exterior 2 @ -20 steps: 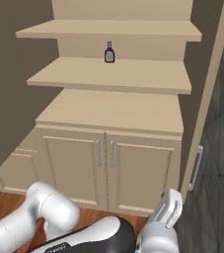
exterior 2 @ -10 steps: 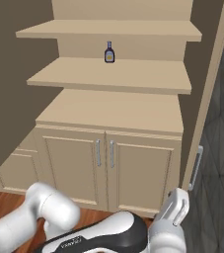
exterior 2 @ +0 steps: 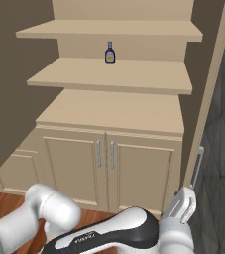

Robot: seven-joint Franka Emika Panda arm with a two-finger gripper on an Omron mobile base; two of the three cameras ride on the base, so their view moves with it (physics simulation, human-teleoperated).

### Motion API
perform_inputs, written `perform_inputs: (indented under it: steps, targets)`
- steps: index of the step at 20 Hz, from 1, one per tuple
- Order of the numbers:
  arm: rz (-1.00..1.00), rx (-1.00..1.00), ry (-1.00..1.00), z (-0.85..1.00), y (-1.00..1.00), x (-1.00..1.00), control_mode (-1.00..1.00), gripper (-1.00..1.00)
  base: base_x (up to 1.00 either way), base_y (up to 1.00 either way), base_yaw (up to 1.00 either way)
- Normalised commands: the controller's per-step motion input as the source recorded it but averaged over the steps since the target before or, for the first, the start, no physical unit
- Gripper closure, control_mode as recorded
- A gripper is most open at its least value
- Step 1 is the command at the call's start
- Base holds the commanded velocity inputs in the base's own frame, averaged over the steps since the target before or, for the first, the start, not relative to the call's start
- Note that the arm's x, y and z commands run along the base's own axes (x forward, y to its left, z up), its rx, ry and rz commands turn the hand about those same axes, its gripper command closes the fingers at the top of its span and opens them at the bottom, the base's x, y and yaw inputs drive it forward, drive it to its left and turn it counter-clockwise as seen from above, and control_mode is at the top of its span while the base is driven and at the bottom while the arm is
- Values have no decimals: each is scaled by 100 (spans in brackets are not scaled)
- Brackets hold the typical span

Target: Pick the avocado and bread from the counter and place them on the plate. Then pick the jam from the cabinet and place it next to the plate. Lastly close the cabinet door.

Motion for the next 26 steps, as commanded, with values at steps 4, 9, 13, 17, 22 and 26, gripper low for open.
perform_inputs:
  steps: [4, 9, 13, 17, 22, 26]
  targets:
    - [0, 0, 1, -5, -7, 19, -100, -100, 0, 0, 0]
    - [0, 0, 2, -5, -9, 20, -100, -100, 0, 0, 0]
    - [0, 0, 1, -5, -12, 18, -100, -100, 0, 0, 0]
    - [0, 0, 0, -7, -14, 17, -100, -100, 0, 0, 0]
    - [0, 0, 0, -8, -13, 19, -100, -100, 0, 0, 0]
    - [0, 0, 0, -11, -11, 18, -100, -100, 0, 0, 0]
